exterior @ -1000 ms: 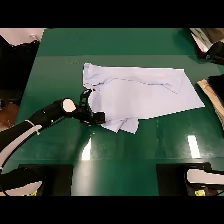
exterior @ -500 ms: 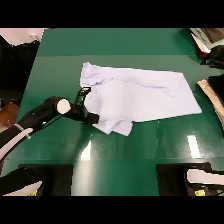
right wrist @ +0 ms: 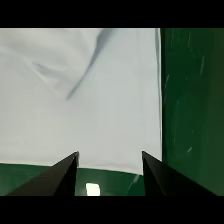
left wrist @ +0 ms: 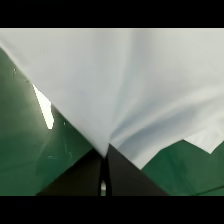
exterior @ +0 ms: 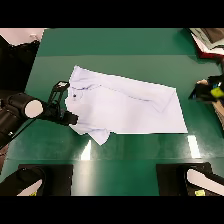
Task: Fold the shirts.
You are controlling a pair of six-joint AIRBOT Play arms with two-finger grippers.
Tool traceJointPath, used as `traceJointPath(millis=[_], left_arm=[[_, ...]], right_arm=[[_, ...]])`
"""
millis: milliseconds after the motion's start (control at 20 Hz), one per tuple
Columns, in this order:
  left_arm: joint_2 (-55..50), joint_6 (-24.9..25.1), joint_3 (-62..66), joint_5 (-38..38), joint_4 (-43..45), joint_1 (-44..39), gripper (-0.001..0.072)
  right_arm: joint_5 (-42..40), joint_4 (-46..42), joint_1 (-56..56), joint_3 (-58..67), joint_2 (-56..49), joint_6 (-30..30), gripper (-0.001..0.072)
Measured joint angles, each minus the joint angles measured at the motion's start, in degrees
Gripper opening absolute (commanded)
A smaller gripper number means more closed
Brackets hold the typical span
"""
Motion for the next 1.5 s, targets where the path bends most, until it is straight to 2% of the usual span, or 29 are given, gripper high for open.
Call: traceJointPath(millis=[300, 500, 950, 1300, 1400, 1450, 1500], left_arm=[[0.76, 0.17, -0.11, 3.02, -2.93, 0.44, 0.0025], [0.87, 0.2, -0.11, 4.59, -3.48, 0.46, 0.0026], [0.87, 0.22, -0.11, 5.66, -3.78, 0.46, 0.0026], [0.87, 0.24, -0.11, 6.95, -3.78, 0.46, 0.0026], [0.87, 0.24, -0.11, 7.1, -3.78, 0.46, 0.0026], [0.87, 0.24, -0.11, 7.13, -3.78, 0.46, 0.0026], [0.87, 0.24, -0.11, 7.13, -3.78, 0.46, 0.0026]], right_arm=[[-3.52, -2.54, -5.64, -19.37, 7.45, -1.97, 0.0453], [-7.69, -2.73, -8.61, -26.27, 8.22, -3.87, 0.0453], [-15.21, -2.4, -8.09, -29.16, 8.28, -5.38, 0.0453], [-15.04, -1.55, -6.05, -29.2, 4.35, -5.51, 0.0452], [-15.17, -1.62, -4.68, -29.2, 3.78, -5.49, 0.0431], [-15.45, -1.57, -4.11, -29.2, 3.67, -5.46, 0.0336], [-15.96, -1.53, -3.63, -29.22, 3.5, -5.46, 0.0204]])
